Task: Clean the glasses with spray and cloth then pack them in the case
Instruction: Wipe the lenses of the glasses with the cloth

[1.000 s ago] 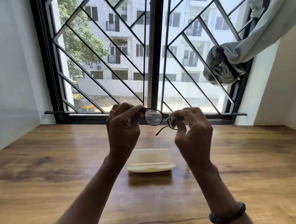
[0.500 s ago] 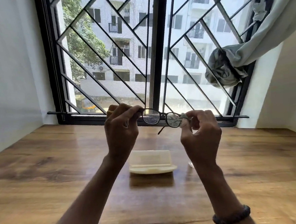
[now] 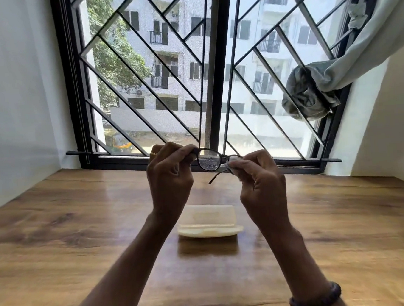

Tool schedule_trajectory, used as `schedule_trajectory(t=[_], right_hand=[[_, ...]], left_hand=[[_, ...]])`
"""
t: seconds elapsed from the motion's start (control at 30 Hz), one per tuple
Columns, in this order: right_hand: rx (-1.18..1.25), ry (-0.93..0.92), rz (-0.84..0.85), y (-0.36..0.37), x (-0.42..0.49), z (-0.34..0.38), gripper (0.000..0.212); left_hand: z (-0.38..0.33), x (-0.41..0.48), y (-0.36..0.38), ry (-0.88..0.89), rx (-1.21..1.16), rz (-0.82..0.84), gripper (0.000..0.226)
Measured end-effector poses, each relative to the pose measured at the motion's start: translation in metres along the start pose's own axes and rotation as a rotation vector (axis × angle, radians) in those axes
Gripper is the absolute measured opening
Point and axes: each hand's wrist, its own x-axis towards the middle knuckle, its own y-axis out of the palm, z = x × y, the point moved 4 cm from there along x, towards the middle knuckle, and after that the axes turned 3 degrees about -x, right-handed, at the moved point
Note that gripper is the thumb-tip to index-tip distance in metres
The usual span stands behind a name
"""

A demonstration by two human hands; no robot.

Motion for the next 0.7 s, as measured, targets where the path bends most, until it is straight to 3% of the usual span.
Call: schedule_trajectory(t=[0.13,0.37,0.7], right_hand=[[-0.092,0.064,0.034,0.003,0.000,-0.008,0.017],[-0.179,0.150,-0.057,-0.004,0.000,-0.017,0.014],[-0.116,-0.024,0.028,0.003,-0.002,-0.007,0.019]], left_hand=[[0.005,0.003,-0.003,-0.030,0.012,-0.014,0.012],[-0.002,0.001,0.003,-0.012,-0.043,0.054,0.010],[-0.004,-0.001,0.001,-0.008,-0.012,0.030,0.014]])
